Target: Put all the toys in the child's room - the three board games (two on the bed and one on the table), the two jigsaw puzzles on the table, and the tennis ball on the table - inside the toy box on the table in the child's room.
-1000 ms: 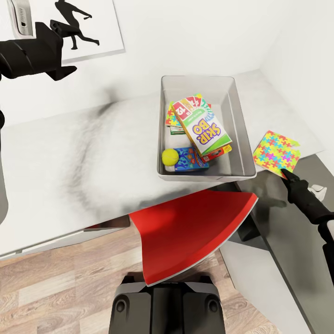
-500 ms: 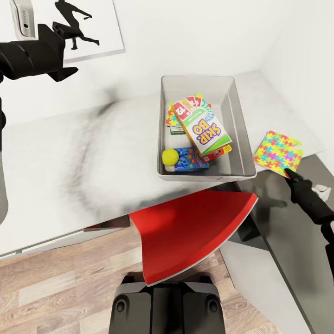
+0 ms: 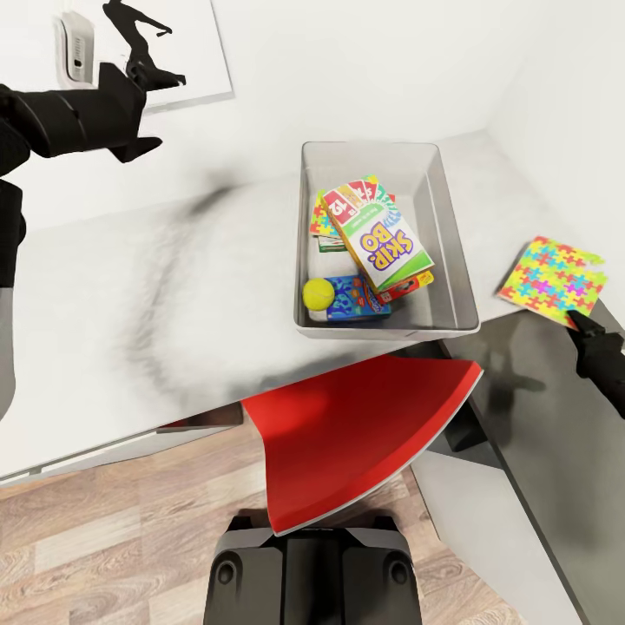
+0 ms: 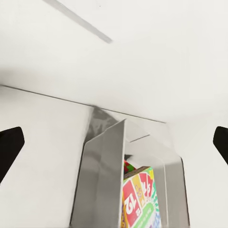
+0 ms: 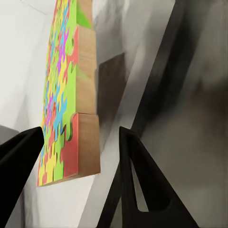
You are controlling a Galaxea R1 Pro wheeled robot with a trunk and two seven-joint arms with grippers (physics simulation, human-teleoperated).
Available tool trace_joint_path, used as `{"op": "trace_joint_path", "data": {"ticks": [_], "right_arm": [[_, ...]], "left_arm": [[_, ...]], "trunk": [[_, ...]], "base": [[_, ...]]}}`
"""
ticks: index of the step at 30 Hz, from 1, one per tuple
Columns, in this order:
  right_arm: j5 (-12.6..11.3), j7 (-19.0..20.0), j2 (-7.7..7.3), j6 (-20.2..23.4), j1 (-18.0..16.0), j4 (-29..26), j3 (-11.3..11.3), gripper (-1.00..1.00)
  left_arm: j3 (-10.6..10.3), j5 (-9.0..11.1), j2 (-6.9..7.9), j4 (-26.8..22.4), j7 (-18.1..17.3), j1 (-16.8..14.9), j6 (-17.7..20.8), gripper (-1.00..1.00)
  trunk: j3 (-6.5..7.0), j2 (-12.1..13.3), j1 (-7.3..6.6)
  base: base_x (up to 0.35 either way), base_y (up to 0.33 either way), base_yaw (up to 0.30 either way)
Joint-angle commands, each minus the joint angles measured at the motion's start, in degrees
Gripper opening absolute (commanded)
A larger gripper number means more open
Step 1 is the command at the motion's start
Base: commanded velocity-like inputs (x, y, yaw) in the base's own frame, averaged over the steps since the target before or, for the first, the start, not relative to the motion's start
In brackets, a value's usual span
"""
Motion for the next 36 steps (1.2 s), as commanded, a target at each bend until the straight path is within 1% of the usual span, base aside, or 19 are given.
{"op": "trace_joint_path", "data": {"ticks": [1,3,7,12,17,19,23,26,27,29,30,33,36], "right_arm": [[-0.26,0.06,-0.31,0.34,-0.04,-0.01,-0.16,-1.0],[-0.25,0.08,-1.01,0.32,-0.04,-0.05,-0.23,-1.0],[-0.28,0.2,-1.4,0.32,-0.04,-0.5,-0.26,-1.0],[-0.31,0.23,-1.9,0.55,-0.04,-3.62,-0.12,-1.0],[-0.29,0.24,-2.27,1.17,-0.04,-5.5,0.12,-1.0],[-0.28,0.22,-2.48,2.76,-0.04,-6.1,0.17,-1.0],[-0.26,0.15,-2.98,7.34,-0.04,-7.03,0.21,-1.0],[-0.29,0.08,-3.89,9.18,-0.04,-7.35,0.23,-1.0],[-0.3,0.04,-4.54,9.89,-0.04,-7.47,0.24,-1.0],[-0.31,-0.01,-4.96,10.36,-0.04,-7.55,0.24,-1.0],[-0.32,-0.07,-5.22,10.69,-0.04,-7.6,0.24,-1.0],[-0.32,-0.18,-5.45,11.0,-0.04,-7.64,0.25,-1.0],[-0.29,-0.64,-5.59,11.18,-0.04,-7.67,0.27,-1.0]], "left_arm": [[-0.5,0.6,0.05,-0.06,0.56,-0.06,-0.13,1.0],[-0.94,0.6,0.02,-0.09,0.57,-0.06,-0.14,1.0],[-1.12,0.6,-0.06,-0.09,0.57,-0.06,-0.14,1.0],[-1.31,0.6,-0.22,-0.1,0.57,-0.06,-0.14,1.0],[-2.58,0.6,-0.34,-0.13,0.57,-0.06,-0.14,1.0],[-3.16,0.6,-0.37,-0.13,0.57,-0.06,-0.14,1.0],[-3.82,0.63,-0.43,-0.1,0.57,-0.06,-0.14,1.0],[-4.29,0.65,-0.41,-0.07,0.59,-0.06,-0.11,1.0],[-4.87,0.68,-0.4,-0.03,0.58,-0.08,-0.09,1.0],[-5.48,0.71,-0.4,0.37,0.58,-0.07,-0.08,1.0],[-6.47,0.87,-0.5,1.2,0.58,-0.07,-0.07,1.0],[-8.18,1.51,-0.86,2.11,0.57,-0.06,-0.06,1.0],[-9.17,2.45,-1.1,2.59,0.57,-0.06,-0.06,1.0]], "trunk": [[-0.07,-0.09,0.03],[-0.07,-0.09,0.03],[-0.07,-0.09,0.03],[-0.07,-0.09,0.03],[-0.07,-0.09,0.03],[-0.07,-0.09,0.03],[-0.07,-0.09,0.03],[-0.07,-0.09,0.03],[-0.07,-0.09,0.03],[-0.07,-0.09,0.03],[-0.07,-0.09,0.03],[-0.07,-0.09,0.03],[-0.07,-0.09,0.03]], "base": [[0.0,0.0,0.0],[0.0,0.0,0.0],[0.0,0.0,0.0],[0.0,0.0,0.0],[0.0,0.0,0.0],[0.0,0.0,0.0],[0.0,0.0,0.0],[0.0,0.0,0.0],[0.0,0.0,0.0],[0.0,0.0,0.0],[0.0,0.0,0.0],[0.0,0.0,0.0],[0.0,0.0,0.0]]}}
